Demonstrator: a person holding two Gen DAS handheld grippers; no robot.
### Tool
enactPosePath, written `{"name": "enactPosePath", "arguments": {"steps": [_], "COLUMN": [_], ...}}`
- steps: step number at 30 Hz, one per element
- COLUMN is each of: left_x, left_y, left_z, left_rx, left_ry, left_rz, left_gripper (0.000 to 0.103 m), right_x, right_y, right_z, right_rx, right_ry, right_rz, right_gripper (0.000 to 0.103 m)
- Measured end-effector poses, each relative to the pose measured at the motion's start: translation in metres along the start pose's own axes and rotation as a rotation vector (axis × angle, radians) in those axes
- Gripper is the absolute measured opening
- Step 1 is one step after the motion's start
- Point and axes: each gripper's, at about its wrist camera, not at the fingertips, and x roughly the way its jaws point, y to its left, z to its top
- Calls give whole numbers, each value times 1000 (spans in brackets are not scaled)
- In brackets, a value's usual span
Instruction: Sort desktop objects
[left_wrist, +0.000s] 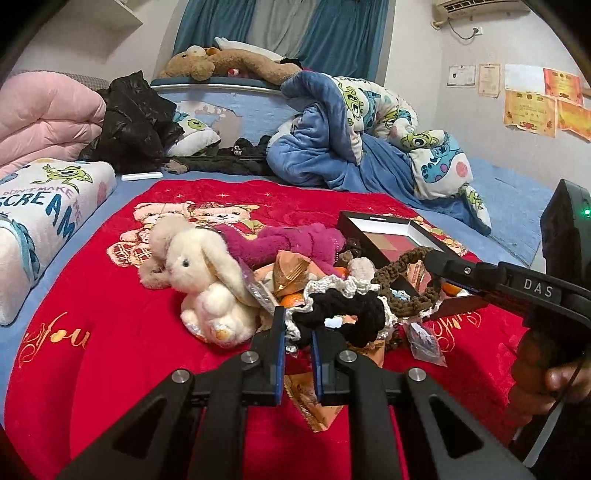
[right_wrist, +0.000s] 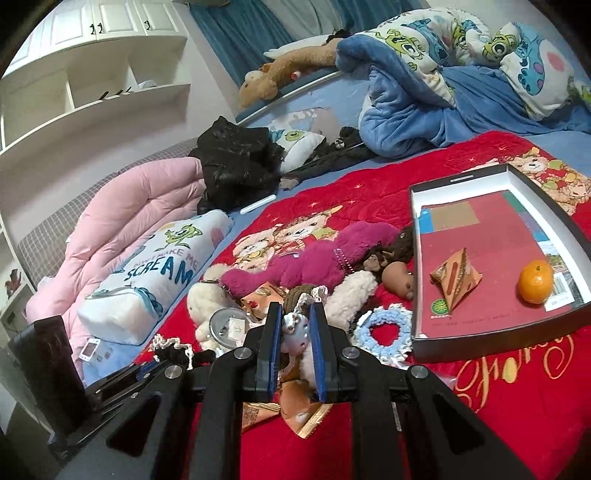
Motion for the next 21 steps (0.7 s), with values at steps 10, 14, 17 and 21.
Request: {"name": "enactPosePath", "arguments": {"steps": [10, 14, 17, 21], "left_x": [21, 28, 33, 41], "left_y": [-44, -72, -91, -120], "left_z": [2, 0, -2, -5], "left_rx": [34, 75, 72, 84], "left_ry": [49, 58, 68, 84], "left_rz": [-50, -51, -88, -124], "left_gripper": [12, 12, 12, 12], "right_x": [-29, -47, -65, -90], "right_y": [-28, -52, -73, -99], "right_z": [3, 2, 3, 4], "right_rx": [19, 48, 85, 132], "right_ry": [-28, -46, -70, -108], "right_rz": [-39, -88, -126, -167], "right_gripper": [16, 16, 16, 16]}}
